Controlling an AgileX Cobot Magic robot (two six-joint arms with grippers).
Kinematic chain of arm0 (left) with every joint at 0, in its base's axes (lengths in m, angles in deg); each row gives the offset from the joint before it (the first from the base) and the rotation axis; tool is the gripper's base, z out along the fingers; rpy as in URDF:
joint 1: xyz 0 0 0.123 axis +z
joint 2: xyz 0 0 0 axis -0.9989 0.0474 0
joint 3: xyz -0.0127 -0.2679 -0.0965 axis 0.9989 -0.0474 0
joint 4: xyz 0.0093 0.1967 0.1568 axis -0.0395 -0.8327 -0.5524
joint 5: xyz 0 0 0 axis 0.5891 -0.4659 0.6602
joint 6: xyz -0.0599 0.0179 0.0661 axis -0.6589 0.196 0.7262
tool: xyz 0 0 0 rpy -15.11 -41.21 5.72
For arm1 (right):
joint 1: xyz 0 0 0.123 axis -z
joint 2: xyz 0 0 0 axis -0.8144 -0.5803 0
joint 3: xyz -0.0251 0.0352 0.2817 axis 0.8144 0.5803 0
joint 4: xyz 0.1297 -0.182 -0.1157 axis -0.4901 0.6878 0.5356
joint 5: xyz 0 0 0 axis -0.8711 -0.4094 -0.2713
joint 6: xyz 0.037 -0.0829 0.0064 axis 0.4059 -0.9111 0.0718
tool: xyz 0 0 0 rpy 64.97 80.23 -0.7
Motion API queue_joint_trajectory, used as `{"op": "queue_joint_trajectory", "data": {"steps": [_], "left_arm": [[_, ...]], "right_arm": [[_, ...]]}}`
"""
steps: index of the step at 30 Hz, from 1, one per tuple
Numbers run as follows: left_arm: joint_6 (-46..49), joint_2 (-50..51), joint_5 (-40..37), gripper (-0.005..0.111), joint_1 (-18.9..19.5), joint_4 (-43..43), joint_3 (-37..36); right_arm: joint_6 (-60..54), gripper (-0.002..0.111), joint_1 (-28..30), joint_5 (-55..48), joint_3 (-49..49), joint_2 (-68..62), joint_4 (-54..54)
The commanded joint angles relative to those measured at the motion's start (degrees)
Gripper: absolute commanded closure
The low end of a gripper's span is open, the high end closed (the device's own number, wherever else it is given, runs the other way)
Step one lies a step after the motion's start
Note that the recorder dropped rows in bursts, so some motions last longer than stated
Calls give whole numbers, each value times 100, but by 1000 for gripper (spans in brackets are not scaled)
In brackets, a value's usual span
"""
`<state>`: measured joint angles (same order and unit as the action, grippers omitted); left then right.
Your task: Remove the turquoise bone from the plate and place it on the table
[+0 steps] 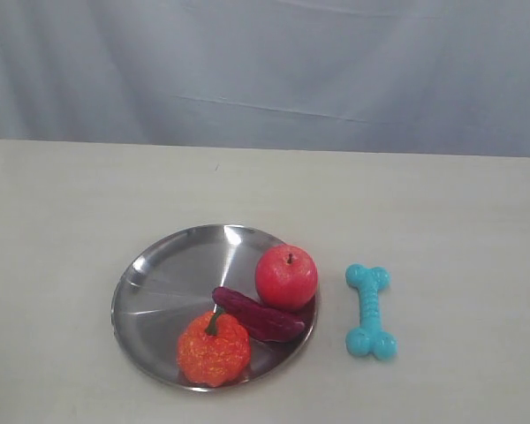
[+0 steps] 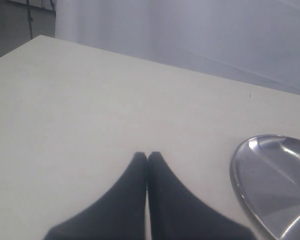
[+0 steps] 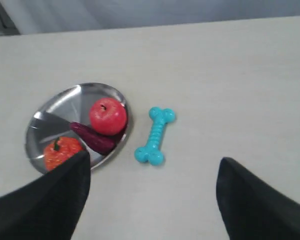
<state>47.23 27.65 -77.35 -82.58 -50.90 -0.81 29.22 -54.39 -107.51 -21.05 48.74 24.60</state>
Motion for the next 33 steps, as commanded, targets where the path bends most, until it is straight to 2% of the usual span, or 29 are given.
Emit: {"op": "queue_joint_trajectory", "data": {"steps": [1,4,13,23,27,33], "left_arm": [[-11,-7,30,107,-28,-1,-15],[-11,-7,30,107,-28,-1,-15],[-11,-7,30,107,-28,-1,-15],[-11,-7,30,107,-28,-1,-15],[-11,-7,30,107,-28,-1,-15],[-11,-7,30,107,-28,-1,-15]], "right_arm": [[-115,42,25,-54,-4,799,-507],[-115,49,25,-54,-4,1201,-675],[-115,108,25,-54,-4,1599,-675],[-93,109,25,-54,-4,1854,-1096],[-330,109,25,-54,-4,1916,-677],[-618,109,25,1211,230,1924,123]]}}
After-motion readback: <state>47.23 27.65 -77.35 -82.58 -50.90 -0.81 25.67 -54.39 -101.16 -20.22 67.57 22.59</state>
